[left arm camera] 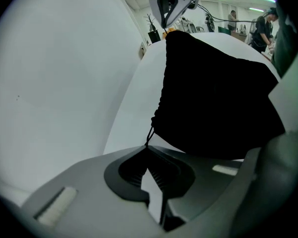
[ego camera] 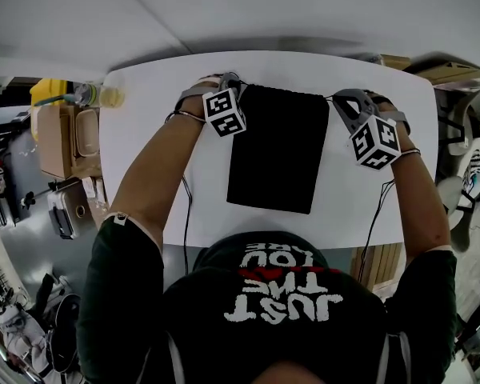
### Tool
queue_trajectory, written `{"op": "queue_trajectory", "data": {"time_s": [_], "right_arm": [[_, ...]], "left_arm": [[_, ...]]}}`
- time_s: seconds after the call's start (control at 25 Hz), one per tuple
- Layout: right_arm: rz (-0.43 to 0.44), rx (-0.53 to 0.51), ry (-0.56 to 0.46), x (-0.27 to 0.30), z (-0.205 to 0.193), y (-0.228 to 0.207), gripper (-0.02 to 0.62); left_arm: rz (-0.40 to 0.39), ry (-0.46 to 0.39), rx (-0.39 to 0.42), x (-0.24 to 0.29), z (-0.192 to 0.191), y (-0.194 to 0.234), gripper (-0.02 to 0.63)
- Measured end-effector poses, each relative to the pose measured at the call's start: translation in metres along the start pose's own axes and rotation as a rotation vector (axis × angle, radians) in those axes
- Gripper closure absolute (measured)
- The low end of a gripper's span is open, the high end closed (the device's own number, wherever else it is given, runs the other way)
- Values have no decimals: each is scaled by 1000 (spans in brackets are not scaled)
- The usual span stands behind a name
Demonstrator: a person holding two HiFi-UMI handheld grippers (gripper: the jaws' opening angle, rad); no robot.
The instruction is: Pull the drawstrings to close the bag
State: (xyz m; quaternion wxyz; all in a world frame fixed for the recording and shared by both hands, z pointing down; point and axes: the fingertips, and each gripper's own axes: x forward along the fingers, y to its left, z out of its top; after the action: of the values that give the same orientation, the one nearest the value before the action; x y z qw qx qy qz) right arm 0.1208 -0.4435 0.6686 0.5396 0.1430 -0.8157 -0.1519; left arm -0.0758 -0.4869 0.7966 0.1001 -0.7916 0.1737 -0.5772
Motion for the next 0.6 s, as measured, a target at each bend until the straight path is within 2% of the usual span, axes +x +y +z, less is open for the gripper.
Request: {"op": "queue_trajectory", "data": {"time_s": [0.12, 0.28, 0.48, 0.6], "right_arm": [[-18, 21, -1, -2, -4, -3, 592], [-47, 36, -4, -11, -3, -8, 592], [-120, 49, -11, -42, 10, -19, 591], [-189, 41, -16, -72, 25, -25, 592]], "left_arm": [[-9, -34, -11, -11, 7, 4, 604], [34, -99, -33, -48, 12, 20, 606], [98, -159, -48, -117, 16, 43, 606], [160, -203, -17, -167, 24, 49, 606]]}}
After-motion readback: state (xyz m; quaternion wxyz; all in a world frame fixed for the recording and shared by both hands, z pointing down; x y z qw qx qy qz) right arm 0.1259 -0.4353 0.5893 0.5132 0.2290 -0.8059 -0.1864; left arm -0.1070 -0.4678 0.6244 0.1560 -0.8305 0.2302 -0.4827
